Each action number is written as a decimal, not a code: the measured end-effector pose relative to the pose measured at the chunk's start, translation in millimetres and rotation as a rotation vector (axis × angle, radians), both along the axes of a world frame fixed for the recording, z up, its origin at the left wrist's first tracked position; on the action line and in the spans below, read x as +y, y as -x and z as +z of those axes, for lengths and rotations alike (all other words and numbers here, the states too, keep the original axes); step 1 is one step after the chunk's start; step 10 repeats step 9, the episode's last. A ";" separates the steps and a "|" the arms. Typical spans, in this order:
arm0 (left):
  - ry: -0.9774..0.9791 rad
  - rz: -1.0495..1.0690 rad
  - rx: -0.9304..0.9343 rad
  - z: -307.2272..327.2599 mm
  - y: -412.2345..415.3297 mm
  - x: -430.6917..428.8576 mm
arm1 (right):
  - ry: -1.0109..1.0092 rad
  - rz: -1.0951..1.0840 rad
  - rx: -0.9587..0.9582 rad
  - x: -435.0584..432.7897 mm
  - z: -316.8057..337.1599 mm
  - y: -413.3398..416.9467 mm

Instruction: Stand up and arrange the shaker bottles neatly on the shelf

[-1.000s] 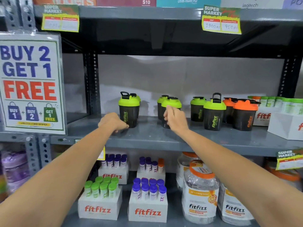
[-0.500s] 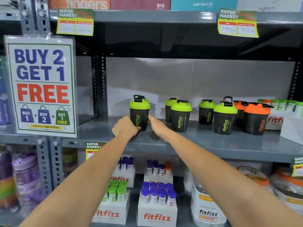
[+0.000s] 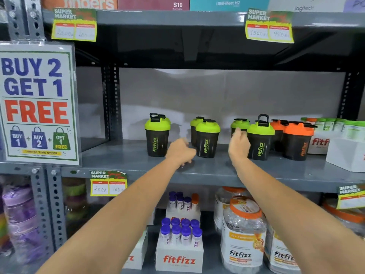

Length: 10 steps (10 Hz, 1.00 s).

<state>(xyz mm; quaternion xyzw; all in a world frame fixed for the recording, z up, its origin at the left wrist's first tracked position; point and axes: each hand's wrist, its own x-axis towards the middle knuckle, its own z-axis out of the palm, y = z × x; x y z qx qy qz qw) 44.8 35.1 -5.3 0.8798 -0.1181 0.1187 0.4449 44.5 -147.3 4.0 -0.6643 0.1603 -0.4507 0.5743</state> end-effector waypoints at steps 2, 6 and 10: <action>0.000 -0.072 0.060 0.8 -5.4 -39.8 | 0.012 0.300 0.324 7.7 -8.8 -11.7; -0.027 0.000 -0.007 -2.3 -1.6 -36.5 | 0.137 0.459 0.381 16.4 -13.3 -5.6; -0.213 0.218 -0.215 5.1 22.2 -31.9 | 0.473 0.146 0.204 16.7 -10.5 27.1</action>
